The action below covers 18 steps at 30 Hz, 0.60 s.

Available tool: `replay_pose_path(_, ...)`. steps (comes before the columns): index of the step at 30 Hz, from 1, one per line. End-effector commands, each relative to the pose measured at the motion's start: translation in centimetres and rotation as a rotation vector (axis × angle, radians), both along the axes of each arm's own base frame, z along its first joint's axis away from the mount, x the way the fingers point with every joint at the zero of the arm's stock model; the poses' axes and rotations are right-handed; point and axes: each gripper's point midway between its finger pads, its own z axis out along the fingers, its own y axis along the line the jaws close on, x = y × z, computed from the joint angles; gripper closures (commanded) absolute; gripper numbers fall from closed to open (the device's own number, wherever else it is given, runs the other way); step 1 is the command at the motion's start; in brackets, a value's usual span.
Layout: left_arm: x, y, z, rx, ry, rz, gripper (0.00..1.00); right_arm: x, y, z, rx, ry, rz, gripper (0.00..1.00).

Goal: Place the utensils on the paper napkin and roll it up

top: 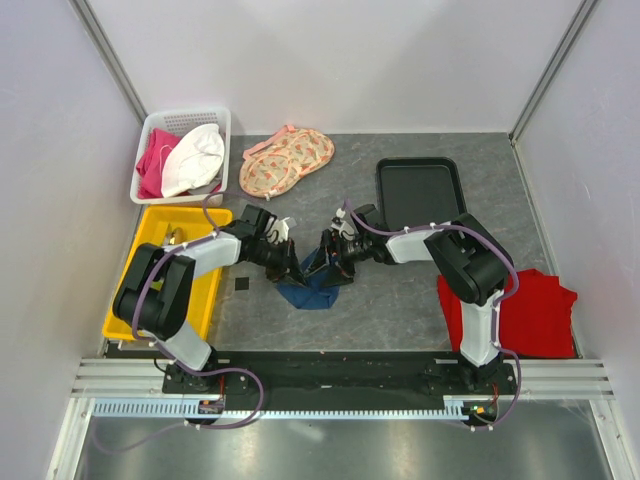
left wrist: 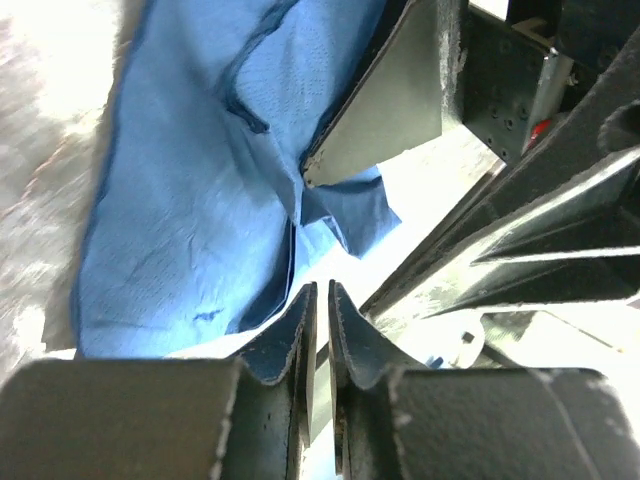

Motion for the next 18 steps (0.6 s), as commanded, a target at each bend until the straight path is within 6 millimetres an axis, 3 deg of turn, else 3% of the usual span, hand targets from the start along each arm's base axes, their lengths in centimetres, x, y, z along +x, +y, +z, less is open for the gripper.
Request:
replay_pose_path(1, 1.2, -0.5, 1.4, -0.101, -0.003, 0.061, 0.84, 0.6, -0.5, -1.5, -0.064, -0.027, -0.041, 0.15)
replay_pose_path(9, 3.5, -2.3, 2.3, -0.231, -0.045, 0.11, 0.83, 0.7, -0.5, -1.6, -0.066, -0.01, -0.048, 0.04)
replay_pose_path(18, 4.2, -2.4, 0.5, -0.216, -0.006, 0.17, 0.71, 0.6, -0.6, -1.5, -0.066, 0.005, -0.052, 0.02)
